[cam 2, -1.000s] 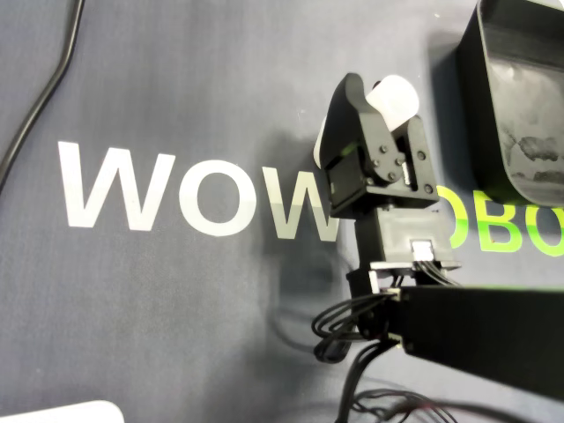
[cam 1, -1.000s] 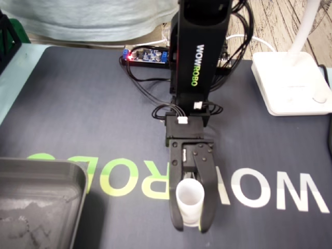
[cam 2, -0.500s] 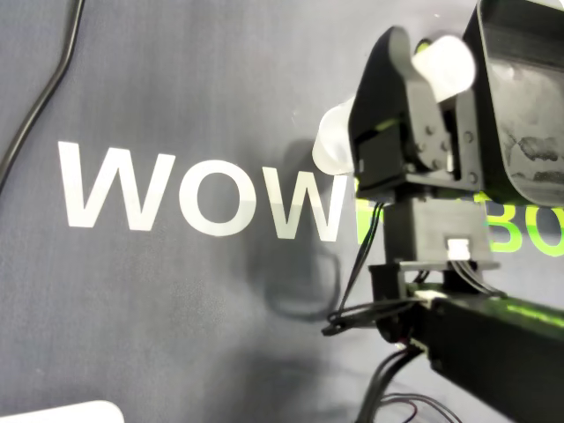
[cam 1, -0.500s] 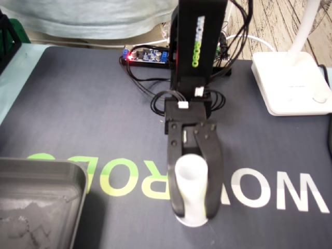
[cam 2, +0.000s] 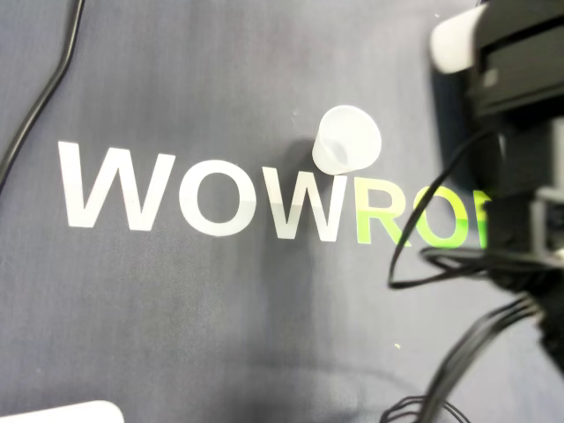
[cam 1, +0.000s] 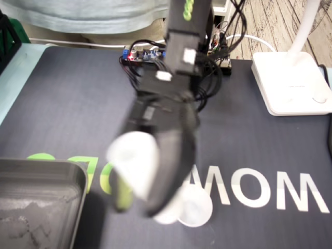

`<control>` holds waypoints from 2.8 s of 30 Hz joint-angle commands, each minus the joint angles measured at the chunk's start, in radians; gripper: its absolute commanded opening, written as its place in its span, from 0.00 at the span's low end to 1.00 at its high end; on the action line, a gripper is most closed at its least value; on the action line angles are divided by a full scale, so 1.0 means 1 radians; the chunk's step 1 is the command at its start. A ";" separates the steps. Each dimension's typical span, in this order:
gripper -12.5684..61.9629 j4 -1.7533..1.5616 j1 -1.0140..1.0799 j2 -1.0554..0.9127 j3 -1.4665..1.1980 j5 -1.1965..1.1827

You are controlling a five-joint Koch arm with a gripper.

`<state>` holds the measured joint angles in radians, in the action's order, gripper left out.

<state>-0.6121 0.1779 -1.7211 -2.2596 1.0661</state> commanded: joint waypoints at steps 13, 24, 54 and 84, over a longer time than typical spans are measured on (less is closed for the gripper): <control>0.20 0.393 0.364 0.221 0.549 -0.950; 0.20 0.383 0.445 0.460 0.689 -1.624; 0.20 0.233 0.233 0.175 0.604 -0.888; 0.20 -0.253 -0.239 -0.017 -0.244 0.509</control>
<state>-0.7670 -0.0614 -1.7411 -2.5479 1.5601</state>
